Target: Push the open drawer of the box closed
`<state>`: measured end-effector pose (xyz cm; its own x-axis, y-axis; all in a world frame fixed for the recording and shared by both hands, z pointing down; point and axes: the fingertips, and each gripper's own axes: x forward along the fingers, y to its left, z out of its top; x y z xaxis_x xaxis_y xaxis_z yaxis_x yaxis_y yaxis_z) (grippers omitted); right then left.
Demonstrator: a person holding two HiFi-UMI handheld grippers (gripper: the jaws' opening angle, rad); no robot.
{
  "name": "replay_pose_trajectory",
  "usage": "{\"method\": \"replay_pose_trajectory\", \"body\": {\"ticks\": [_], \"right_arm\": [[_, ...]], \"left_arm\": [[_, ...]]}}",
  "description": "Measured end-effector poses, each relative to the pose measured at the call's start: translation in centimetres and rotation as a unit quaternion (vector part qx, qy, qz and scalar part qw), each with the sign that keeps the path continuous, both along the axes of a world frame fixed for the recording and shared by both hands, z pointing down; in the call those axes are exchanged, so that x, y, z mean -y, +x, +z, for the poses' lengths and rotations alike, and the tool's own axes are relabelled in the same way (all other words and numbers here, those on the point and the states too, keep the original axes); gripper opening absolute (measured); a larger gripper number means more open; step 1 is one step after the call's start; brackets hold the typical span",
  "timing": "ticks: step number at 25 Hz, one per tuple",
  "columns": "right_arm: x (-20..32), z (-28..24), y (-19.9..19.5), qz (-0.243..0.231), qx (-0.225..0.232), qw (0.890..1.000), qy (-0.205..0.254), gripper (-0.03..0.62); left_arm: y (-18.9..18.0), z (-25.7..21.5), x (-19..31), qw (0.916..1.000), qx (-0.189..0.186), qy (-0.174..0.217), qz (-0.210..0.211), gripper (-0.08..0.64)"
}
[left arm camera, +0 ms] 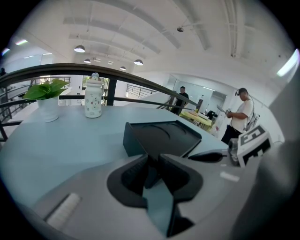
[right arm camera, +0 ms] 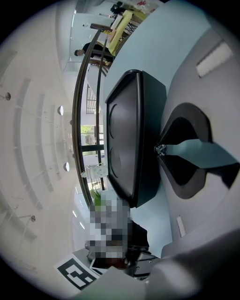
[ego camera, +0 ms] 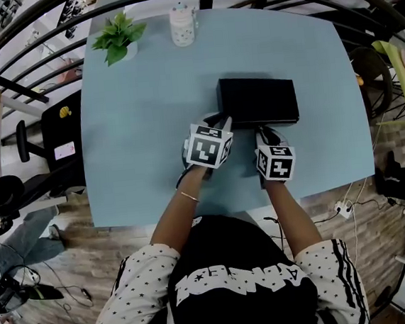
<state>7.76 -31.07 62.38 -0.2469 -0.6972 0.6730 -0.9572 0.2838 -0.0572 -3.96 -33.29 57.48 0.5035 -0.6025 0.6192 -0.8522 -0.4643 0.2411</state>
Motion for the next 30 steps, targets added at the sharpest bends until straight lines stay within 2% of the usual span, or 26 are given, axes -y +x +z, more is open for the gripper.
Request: {"method": "replay_pose_trajectory", "body": {"ticks": [19,28,30], "right_arm": [[0.4,0.0,-0.1,-0.002,-0.005,1.0,0.0,0.069],[-0.4,-0.5,-0.2,-0.01,0.009,1.0,0.013,0.094],[-0.9,-0.8,0.0,-0.014,0.011,1.0,0.017,0.094]], "left_arm": [[0.0,0.0,-0.1,1.0,-0.003,0.0,0.007,0.0],[0.0,-0.2,-0.1,0.9998,-0.017,0.009,0.006,0.0],[-0.1,-0.2,-0.2,0.9993,-0.034,0.013,0.0,0.0]]}}
